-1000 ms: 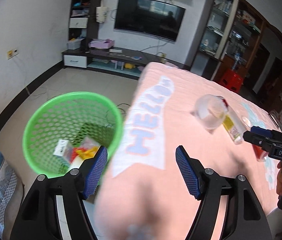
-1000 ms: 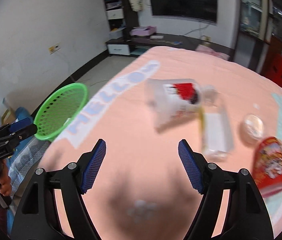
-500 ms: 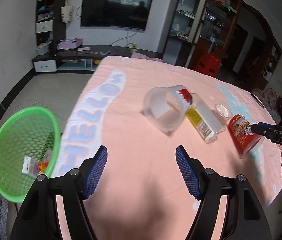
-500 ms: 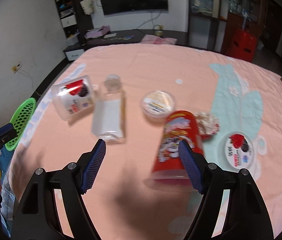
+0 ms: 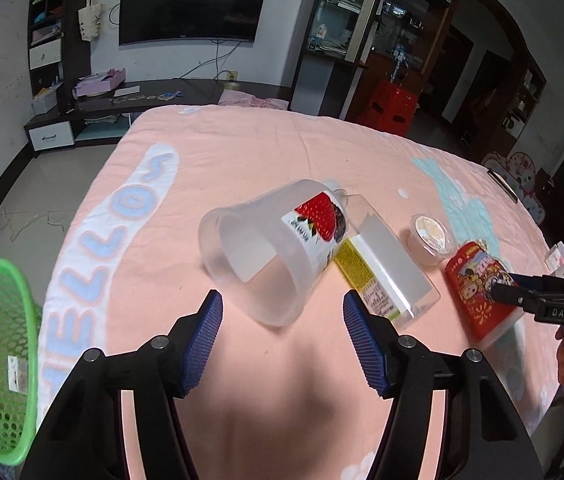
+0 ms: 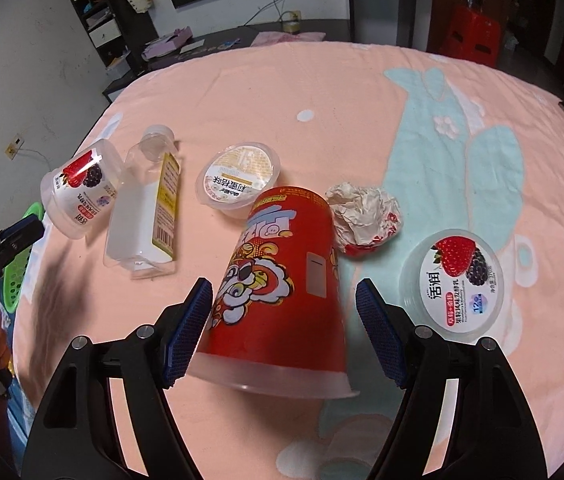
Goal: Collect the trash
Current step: 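Move both grippers back over the table toward the plastic cups, then grasp the clear plastic cup rim with the left gripper while the right gripper grasps the red printed cup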
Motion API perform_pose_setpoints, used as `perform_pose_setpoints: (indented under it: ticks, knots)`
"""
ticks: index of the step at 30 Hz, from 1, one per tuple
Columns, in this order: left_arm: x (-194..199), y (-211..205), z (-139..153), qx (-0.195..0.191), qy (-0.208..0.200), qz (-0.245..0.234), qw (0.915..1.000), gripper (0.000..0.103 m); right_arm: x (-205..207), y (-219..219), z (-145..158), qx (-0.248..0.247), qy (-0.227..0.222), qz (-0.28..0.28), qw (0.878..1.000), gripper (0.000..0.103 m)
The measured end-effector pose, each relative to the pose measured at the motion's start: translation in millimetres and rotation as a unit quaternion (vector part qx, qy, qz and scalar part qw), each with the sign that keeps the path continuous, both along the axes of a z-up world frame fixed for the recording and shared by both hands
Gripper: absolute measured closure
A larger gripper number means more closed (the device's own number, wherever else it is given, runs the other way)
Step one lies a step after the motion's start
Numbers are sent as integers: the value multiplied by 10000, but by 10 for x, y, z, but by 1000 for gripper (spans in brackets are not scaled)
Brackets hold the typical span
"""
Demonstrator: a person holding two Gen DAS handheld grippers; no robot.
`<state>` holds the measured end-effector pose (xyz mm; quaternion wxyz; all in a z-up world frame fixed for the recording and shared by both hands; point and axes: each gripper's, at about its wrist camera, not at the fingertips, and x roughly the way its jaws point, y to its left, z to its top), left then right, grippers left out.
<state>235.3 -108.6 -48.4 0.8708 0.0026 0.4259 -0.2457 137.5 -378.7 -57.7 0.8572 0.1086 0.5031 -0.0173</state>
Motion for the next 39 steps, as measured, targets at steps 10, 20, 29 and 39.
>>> perform_pose_setpoints:
  ticks: [10,20,29,39]
  knots:
    - [331,-239,-154,-22,179,-107,9998,54,220,-87,-67,307,371,129,9988,34]
    - [472,-332,-217,-417,247,-264,9985,74,340,-75,-109,275,587,172,9978,34]
    - [361,-388,-221,-217,21,-384,9990,99,344,-142,-155,547,712,65,9959,35]
    - [101,-92,-53,-274,-160,-234,9992,99,115,45,68,354,440,233,9981,35]
